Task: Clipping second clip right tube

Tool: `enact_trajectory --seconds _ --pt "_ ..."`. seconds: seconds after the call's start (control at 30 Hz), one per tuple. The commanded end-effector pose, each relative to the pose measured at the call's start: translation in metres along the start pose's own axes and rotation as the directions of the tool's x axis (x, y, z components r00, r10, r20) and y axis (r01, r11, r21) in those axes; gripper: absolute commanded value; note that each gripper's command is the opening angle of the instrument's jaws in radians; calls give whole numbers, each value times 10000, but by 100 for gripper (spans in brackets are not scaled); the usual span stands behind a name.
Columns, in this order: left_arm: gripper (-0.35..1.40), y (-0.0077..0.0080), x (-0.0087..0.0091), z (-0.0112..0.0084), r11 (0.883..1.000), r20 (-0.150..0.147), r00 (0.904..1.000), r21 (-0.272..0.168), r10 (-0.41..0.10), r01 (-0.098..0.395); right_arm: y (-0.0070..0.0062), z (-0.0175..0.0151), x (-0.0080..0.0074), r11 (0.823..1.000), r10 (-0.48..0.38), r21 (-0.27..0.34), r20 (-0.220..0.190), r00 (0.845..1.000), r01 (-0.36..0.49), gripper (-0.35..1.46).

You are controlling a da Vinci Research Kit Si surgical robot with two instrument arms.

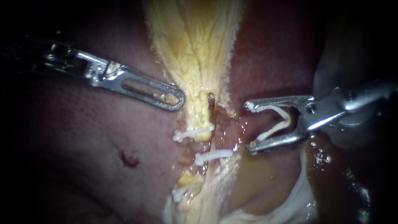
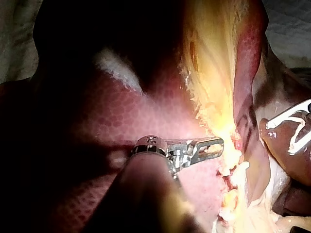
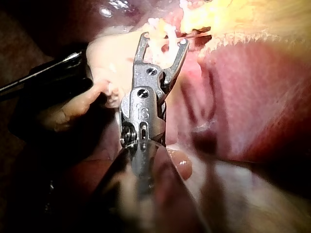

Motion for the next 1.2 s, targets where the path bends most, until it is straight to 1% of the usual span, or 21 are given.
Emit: enact_trajectory --seconds 0.03,0.13,0.23,0.37,0.4,0.5,0.6,0.7,0.97,1.1,1.2 --pt "-35 0 0 -2 10000 -12 10000 15 3 -3 0 0 0 10000 0 0 1 10000 0 49" --pt "-35 -2 -5 -10 10000 8 10000 6 -19 19 0 0 0 10000 1 0 1 10000 -1 49" --pt "-35 -8 -13 -27 10000 86 9999 -56 -74 74 0 0 0 10000 2 -3 1 10000 -2 50" --pt "-35 -19 -26 -55 9997 274 9995 -183 -182 187 0 1 1 10000 2 -5 1 10000 -2 50" --pt "-35 -22 -30 -63 9996 361 9991 -182 -218 225 0 1 1 10000 2 -5 1 10000 -2 50" --pt "-35 -31 -36 -77 9995 504 9983 -101 -291 297 0 1 1 10000 3 -6 1 10000 -3 50" --pt "-35 -40 -38 -85 9994 559 9979 -66 -329 333 0 1 1 10000 4 -8 1 10000 -4 50" --pt "-35 -44 -37 -89 9994 581 9977 -45 -342 345 0 1 1 10000 5 -9 2 10000 -5 50" --pt "-35 -44 -38 -103 9993 646 9973 -114 -359 367 0 6 0 10000 -10 31 -3 10000 10 50" --pt "-35 -44 -39 -105 9992 667 9971 -90 -373 380 -2 20 -7 9998 -70 179 -17 10000 70 49" --pt "-35 -44 -39 -105 9992 668 9971 -91 -373 380 -1 35 -17 9995 42 319 -33 10000 -41 49"
